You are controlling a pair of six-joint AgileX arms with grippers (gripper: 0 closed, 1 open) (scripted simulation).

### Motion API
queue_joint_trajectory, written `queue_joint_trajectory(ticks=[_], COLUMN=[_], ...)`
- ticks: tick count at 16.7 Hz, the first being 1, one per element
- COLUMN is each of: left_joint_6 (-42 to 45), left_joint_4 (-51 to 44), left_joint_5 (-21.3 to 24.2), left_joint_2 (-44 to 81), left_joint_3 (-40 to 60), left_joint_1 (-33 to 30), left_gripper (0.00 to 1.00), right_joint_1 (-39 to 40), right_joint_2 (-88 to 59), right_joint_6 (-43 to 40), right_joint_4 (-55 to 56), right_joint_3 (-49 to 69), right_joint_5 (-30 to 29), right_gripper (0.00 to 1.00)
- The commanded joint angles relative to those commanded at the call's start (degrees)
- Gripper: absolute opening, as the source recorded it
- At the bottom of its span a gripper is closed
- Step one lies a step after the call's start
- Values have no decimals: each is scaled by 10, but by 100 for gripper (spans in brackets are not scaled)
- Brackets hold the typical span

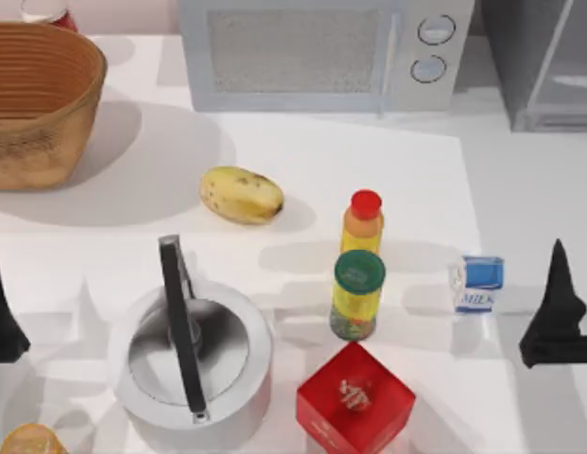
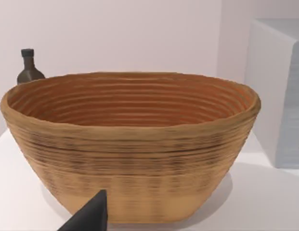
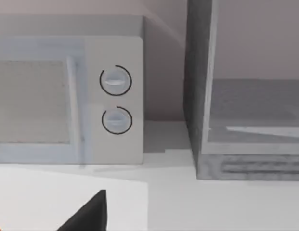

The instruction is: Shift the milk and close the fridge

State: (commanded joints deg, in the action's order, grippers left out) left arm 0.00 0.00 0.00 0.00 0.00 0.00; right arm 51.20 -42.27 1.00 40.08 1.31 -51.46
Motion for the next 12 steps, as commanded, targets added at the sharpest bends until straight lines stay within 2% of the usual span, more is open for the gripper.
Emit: queue_joint_trajectory(ticks=[2,8,12], left_joint_6=[0,0,0], left_joint_4=[0,0,0], left_joint_5=[0,0,0], left_joint_2=[0,0,0], left_joint_3=[0,0,0], left_joint_1=[0,0,0], left_gripper=[100,100,100], right_joint_1=[17,15,14], right_joint_2=[-17,-23,-111], right_joint_6=[0,2,17], right_joint_4=[17,19,59], right_joint_3=[1,-2,-4], right_joint_5=[-17,-16,-15], right_gripper=[100,100,100])
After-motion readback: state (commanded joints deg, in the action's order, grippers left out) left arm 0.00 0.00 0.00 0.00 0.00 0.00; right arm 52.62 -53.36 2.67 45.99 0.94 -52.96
